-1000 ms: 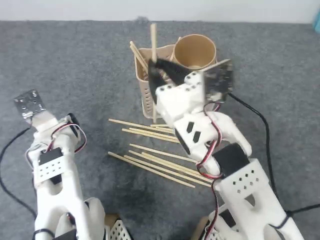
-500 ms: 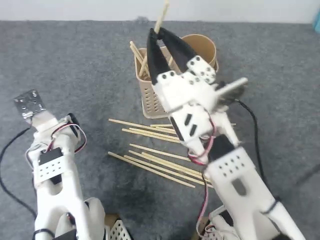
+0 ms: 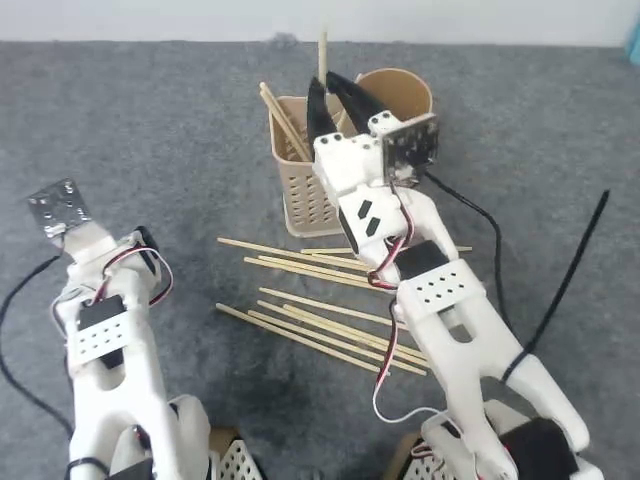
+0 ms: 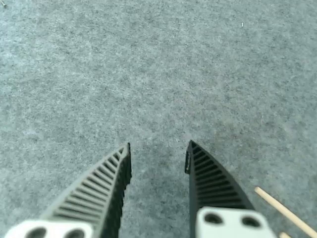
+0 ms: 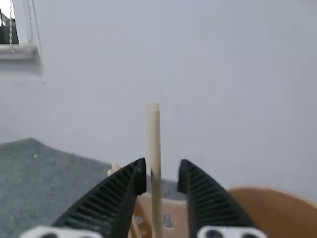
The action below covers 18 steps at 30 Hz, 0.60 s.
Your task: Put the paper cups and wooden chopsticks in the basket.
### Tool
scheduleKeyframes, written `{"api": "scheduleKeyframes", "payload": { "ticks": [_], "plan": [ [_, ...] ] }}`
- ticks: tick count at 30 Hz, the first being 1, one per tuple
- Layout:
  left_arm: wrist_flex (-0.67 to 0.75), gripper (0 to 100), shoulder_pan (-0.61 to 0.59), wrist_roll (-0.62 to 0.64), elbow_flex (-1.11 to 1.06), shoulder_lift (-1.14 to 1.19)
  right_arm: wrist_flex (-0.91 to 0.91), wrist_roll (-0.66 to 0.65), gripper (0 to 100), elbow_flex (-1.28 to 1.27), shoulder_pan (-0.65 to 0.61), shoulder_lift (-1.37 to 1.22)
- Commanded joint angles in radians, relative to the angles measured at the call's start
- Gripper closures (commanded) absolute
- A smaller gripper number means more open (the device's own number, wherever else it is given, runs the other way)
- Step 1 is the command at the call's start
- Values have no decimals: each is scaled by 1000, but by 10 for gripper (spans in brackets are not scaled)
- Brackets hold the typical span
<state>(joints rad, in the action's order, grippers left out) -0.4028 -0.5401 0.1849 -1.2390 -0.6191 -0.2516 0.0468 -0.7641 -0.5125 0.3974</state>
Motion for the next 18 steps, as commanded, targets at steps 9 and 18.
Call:
{"api": "scheduleKeyframes", "payload": {
  "ticks": [9,18],
  "plan": [
    [28,829,0,9,38,2,558,206,728,259,7,232],
    [28,829,0,9,38,2,843,115,728,261,-116,203]
  ]
}}
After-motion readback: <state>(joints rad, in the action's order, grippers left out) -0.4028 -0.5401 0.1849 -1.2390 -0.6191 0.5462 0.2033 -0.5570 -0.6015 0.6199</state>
